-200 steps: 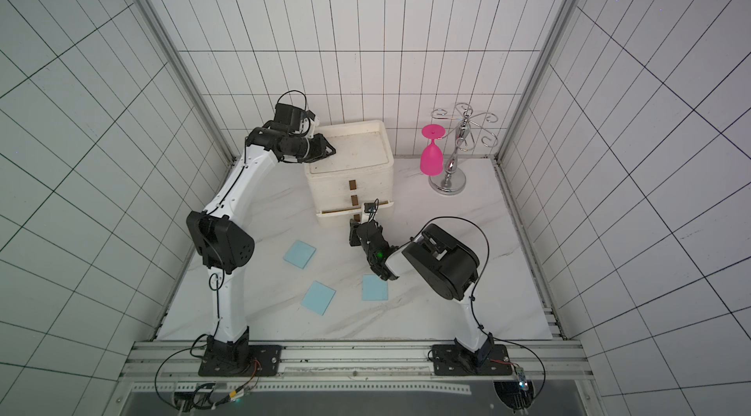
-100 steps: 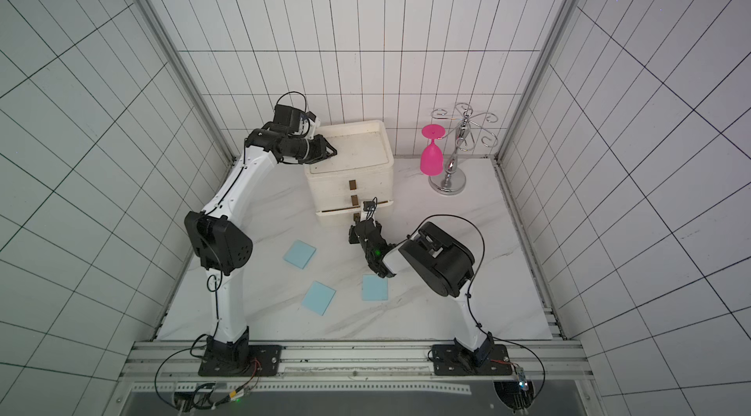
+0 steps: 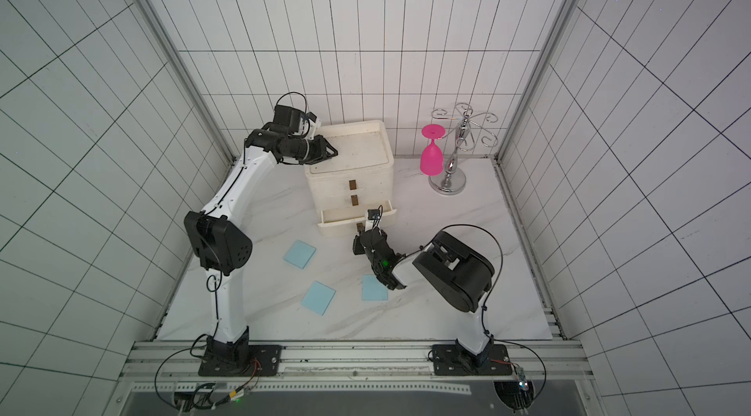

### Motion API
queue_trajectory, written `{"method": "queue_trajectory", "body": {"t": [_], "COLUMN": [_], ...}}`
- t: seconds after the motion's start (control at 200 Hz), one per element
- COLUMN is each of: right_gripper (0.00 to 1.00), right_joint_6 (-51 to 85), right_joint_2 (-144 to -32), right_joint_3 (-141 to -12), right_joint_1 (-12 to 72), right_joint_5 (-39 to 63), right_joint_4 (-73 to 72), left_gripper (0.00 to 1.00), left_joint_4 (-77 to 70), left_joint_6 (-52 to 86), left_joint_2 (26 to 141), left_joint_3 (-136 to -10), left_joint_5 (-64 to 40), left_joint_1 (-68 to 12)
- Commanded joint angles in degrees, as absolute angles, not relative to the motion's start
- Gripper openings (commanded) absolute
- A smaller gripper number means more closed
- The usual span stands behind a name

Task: Please put the sticky notes in the drawer by color
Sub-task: Open the drawer in the storage box.

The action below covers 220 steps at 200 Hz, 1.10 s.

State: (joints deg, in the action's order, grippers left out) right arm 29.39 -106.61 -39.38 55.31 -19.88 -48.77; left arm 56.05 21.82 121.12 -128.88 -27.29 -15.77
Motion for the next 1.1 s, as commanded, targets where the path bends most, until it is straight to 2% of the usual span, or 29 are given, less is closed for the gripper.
{"method": "queue_trajectory", "body": {"t": [0.0,0.4,0.45,0.515,0.575,0.85,0.994,1.094], "right_gripper": [0.0,0.0,0.09,0.34,0.46,0.73,0.81,0.86], "right_joint_6": [32.2,38.7,38.5,38.2,38.1,44.7,48.5,50.2], "right_joint_2": [-101.3,-91.9,-90.9,-88.5,-84.8,-68.8,-68.2,-70.2], "right_joint_3": [-35.6,-30.5,-30.6,-31.7,-33.3,-36.4,-37.3,-38.3], "right_joint_1": [58.4,67.2,67.2,67.1,67.1,67.1,67.2,68.1], "right_joint_5": [-22.4,-25.6,-25.8,-25.9,-26.2,-22.7,-17.0,-14.9], "right_joint_4": [-46.2,-34.2,-33.3,-29.4,-22.7,9.2,19.6,22.9], "left_gripper": [0.31,0.31,0.31,0.31,0.31,0.31,0.32,0.32], "left_joint_4": [63.6,63.3,63.4,63.3,63.4,62.8,62.0,57.4], "left_joint_6": [21.7,21.8,21.6,21.5,21.5,22.2,22.8,23.8], "left_joint_2": [123.0,122.5,122.5,122.3,122.1,118.4,112.9,106.2], "left_joint_3": [-126.0,-125.5,-125.4,-125.3,-125.3,-125.5,-121.4,-111.4], "left_joint_5": [-25.9,-25.8,-25.7,-25.7,-25.6,-28.0,-30.3,-31.4], "left_joint_1": [-15.7,-16.4,-16.7,-16.9,-17.1,-17.2,-16.4,-14.9]}}
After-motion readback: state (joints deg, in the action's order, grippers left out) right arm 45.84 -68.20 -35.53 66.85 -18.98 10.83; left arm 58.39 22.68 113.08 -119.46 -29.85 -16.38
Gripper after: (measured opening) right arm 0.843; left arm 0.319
